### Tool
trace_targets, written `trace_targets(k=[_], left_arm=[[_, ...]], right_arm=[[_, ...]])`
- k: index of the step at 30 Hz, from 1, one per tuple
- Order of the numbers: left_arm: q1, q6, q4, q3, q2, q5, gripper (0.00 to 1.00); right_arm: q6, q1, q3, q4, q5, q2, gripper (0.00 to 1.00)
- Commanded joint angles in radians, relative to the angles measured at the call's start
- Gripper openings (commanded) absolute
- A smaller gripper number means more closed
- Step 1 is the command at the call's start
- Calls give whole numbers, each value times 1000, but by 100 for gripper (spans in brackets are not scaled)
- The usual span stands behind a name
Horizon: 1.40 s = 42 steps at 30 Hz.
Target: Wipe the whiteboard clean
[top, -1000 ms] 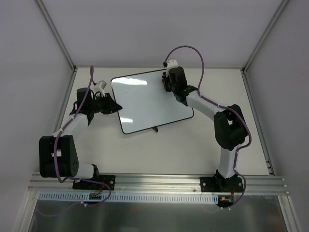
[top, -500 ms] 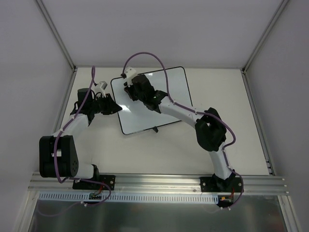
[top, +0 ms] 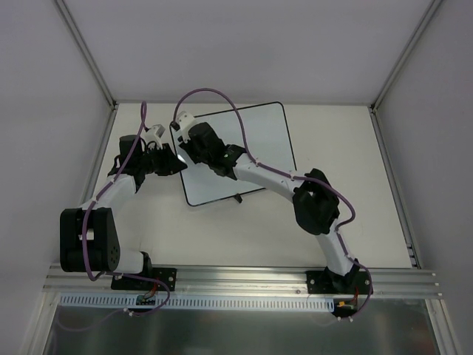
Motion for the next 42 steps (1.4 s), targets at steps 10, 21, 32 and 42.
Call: trace_targets(k=[10,21,32,42], left_arm=[[-25,105,20,-13,-14,-90,0],[-25,105,20,-21,-20,-95,0],[-27,105,23,-27,-14,-109,0],[-27,74,49,-39,-31,-106,0]], right_arm=[[164,-172,-354,-41,118,-210,0],[289,-270,-678,105,90,-387,0],[344,-375,-865,113,96,-589,0],[516,-725,-1094,-38,195,-795,1]])
